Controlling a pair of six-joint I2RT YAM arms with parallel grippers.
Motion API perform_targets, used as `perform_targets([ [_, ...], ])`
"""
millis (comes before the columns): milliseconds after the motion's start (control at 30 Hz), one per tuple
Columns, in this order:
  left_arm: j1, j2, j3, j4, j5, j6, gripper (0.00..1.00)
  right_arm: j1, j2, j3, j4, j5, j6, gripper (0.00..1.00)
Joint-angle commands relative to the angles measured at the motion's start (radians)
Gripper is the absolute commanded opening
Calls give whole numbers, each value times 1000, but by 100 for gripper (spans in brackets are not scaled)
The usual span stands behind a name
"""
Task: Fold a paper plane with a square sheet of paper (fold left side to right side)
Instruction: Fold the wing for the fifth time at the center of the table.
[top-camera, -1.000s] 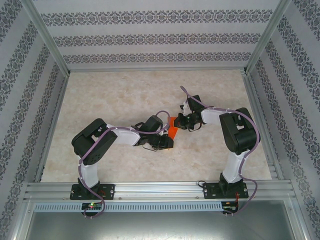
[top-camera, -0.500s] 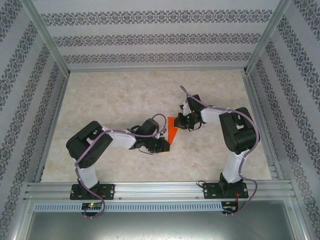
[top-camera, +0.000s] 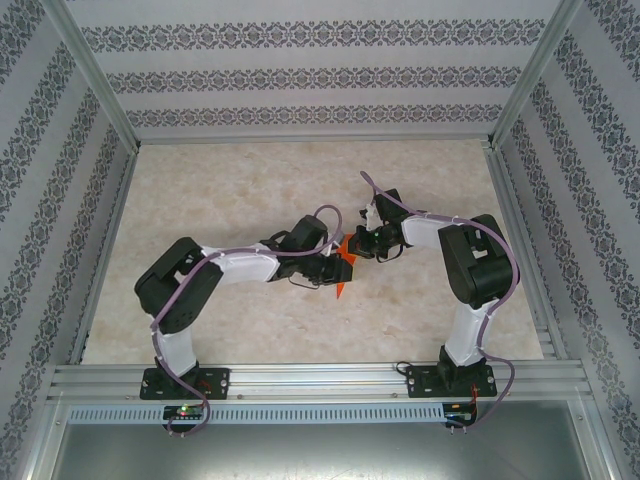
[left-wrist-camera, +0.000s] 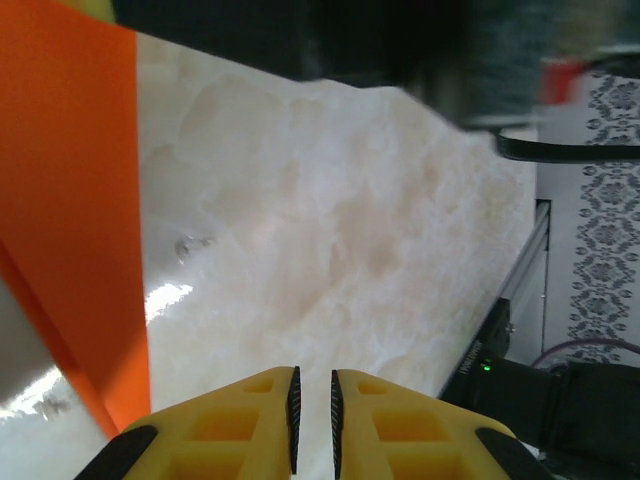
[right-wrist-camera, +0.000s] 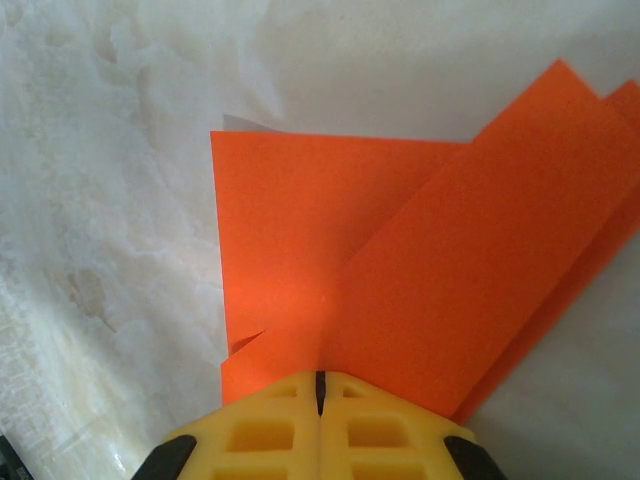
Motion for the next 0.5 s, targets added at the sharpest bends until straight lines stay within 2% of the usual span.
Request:
perform_targets([
  [0, 8, 49, 10, -50, -29, 32, 19, 7, 23, -14, -30, 75, -14, 0],
  [267, 7, 84, -54, -10, -76, 3, 19, 8, -20, -26, 15, 54, 3, 0],
  [467, 3, 117, -103, 52, -64, -35, 16, 1, -157, -35, -7, 67, -7, 0],
])
